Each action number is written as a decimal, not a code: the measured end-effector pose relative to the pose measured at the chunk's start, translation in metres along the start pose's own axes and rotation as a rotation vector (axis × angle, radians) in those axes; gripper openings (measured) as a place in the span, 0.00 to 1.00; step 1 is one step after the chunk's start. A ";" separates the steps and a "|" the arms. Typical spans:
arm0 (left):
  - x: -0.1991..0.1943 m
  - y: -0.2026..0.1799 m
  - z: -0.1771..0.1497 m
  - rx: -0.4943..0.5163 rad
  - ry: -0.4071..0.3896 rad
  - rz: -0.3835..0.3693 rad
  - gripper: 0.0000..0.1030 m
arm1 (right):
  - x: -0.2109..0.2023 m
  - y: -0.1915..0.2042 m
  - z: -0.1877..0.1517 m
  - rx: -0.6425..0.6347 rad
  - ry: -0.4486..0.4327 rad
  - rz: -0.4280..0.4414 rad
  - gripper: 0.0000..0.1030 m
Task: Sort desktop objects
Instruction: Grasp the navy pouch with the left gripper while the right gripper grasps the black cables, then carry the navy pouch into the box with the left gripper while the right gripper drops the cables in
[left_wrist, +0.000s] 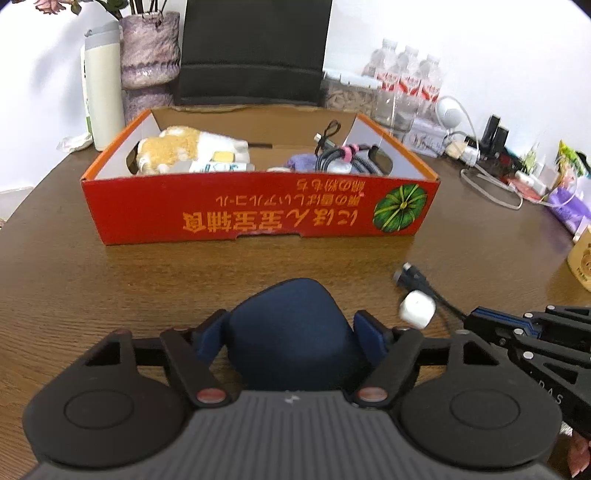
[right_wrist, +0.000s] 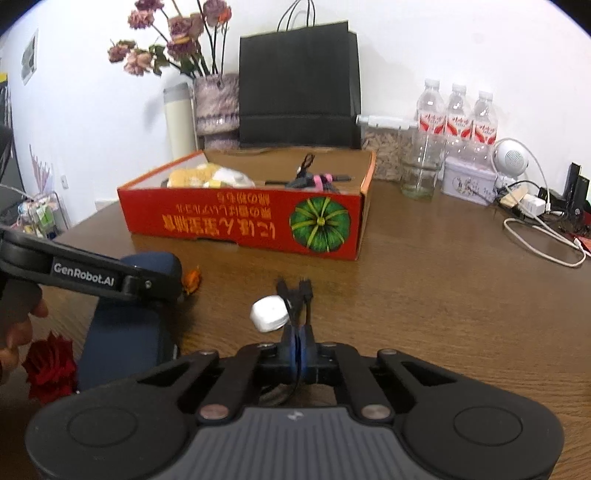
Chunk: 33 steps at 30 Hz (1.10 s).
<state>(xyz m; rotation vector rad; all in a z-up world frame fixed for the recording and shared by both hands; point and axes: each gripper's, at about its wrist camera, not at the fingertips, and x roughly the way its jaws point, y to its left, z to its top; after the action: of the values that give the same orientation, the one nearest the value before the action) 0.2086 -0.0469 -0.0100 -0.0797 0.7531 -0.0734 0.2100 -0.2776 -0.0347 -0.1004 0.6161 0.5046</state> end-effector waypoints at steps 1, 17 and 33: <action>-0.002 -0.001 0.000 0.004 -0.007 -0.002 0.70 | -0.001 0.000 0.001 0.000 -0.006 -0.001 0.01; 0.016 -0.022 0.012 0.067 0.044 0.031 0.87 | 0.012 -0.005 -0.002 0.011 0.049 -0.057 0.17; 0.014 -0.041 -0.011 0.046 0.041 0.055 0.68 | 0.012 0.000 0.000 -0.011 0.008 -0.030 0.02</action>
<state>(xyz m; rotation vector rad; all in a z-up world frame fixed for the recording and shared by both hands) 0.2095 -0.0899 -0.0234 -0.0135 0.7933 -0.0396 0.2182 -0.2726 -0.0413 -0.1217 0.6190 0.4789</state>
